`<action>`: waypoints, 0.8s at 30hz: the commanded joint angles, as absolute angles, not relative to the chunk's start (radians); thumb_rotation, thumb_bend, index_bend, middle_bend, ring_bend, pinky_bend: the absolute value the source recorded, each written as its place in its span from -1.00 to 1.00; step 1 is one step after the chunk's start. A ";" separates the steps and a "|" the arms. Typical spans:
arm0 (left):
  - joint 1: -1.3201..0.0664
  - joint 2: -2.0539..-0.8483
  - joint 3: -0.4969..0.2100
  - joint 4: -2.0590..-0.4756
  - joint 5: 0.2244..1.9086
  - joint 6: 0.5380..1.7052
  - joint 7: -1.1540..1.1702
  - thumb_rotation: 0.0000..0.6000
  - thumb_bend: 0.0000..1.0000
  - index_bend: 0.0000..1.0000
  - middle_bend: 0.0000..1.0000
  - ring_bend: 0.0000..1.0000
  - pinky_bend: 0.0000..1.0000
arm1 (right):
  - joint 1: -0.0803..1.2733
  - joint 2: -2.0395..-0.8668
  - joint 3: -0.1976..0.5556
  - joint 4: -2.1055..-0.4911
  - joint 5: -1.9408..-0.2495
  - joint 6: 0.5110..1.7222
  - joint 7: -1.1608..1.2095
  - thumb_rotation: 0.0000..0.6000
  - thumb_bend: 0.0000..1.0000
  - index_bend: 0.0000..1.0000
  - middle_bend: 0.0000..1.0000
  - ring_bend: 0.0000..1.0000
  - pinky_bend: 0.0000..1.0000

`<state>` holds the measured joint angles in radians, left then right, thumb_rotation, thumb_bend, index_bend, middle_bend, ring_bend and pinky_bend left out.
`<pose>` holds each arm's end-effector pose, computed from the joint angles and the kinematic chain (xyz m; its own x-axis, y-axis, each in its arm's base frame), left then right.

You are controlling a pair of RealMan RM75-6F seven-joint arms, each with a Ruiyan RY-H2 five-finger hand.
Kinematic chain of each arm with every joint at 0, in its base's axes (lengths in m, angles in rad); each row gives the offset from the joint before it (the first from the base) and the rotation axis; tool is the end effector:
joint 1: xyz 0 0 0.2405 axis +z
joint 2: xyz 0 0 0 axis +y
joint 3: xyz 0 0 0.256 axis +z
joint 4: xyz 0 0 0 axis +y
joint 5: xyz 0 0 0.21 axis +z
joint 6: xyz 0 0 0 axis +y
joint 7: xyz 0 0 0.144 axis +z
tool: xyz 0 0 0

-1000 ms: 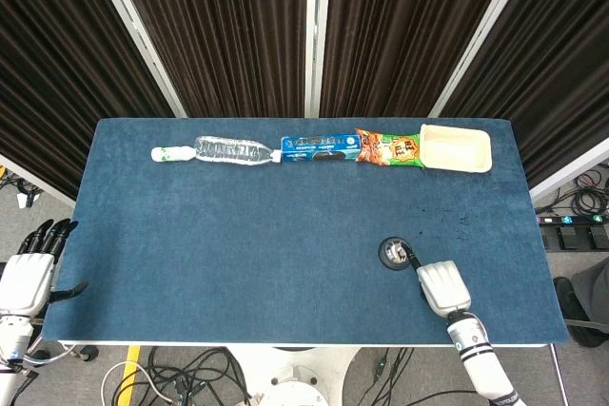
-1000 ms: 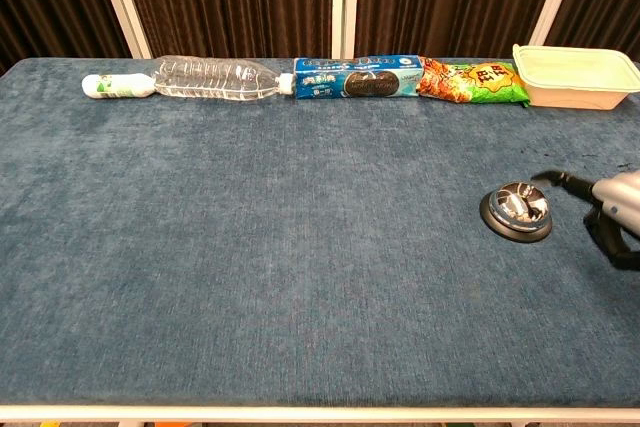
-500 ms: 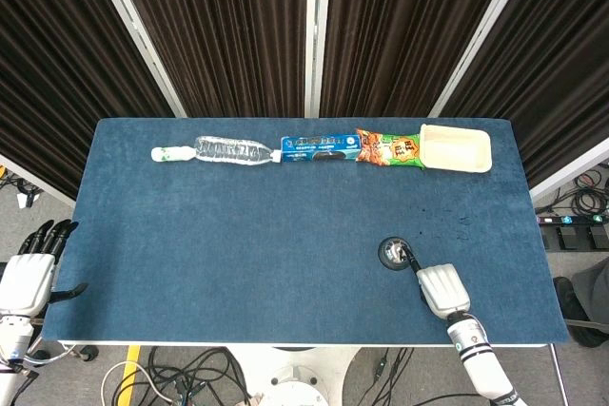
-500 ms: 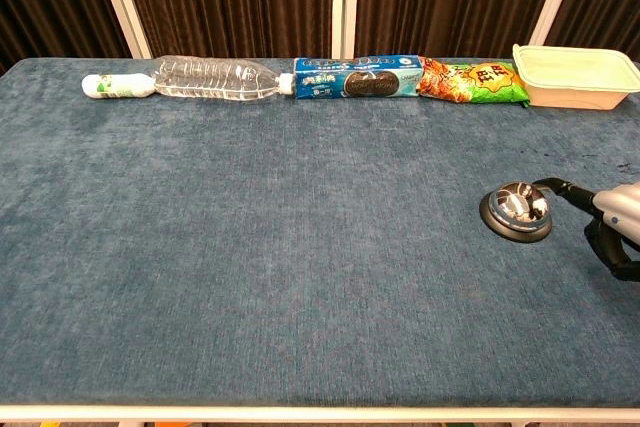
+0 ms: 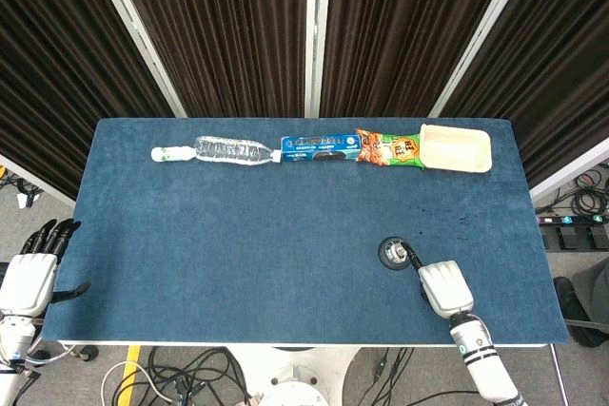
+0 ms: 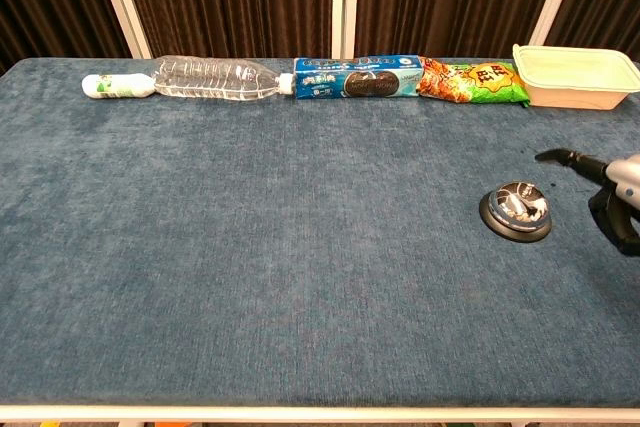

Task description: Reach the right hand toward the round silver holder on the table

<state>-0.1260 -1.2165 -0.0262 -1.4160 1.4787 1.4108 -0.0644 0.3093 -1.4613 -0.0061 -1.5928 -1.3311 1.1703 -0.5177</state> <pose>-0.3423 0.1920 0.1358 0.4253 0.0737 0.9020 0.9047 -0.0095 -0.4258 -0.2558 -0.2153 0.0053 0.5836 -0.2875 0.7594 -0.8114 -0.2423 0.5318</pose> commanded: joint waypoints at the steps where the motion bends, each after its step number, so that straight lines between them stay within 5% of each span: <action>1: -0.124 -1.214 -0.026 -1.416 1.476 1.410 -0.064 1.00 -1.00 -0.82 -0.86 -1.00 -0.72 | 0.320 -1.485 -0.005 -1.561 -1.280 1.125 -0.530 1.00 1.00 -1.00 0.88 0.79 0.77; 11: -0.122 -1.196 -0.024 -1.437 1.486 1.419 -0.073 1.00 -1.00 -0.82 -0.87 -1.00 -0.72 | 0.319 -1.479 -0.009 -1.582 -1.300 1.152 -0.529 1.00 1.00 -1.00 0.88 0.79 0.77; 24: -0.119 -1.198 -0.025 -1.454 1.492 1.432 -0.058 1.00 -1.00 -0.82 -0.87 -1.00 -0.72 | 0.218 -1.433 0.055 -1.521 -1.536 1.521 -0.244 1.00 1.00 -1.00 0.88 0.79 0.77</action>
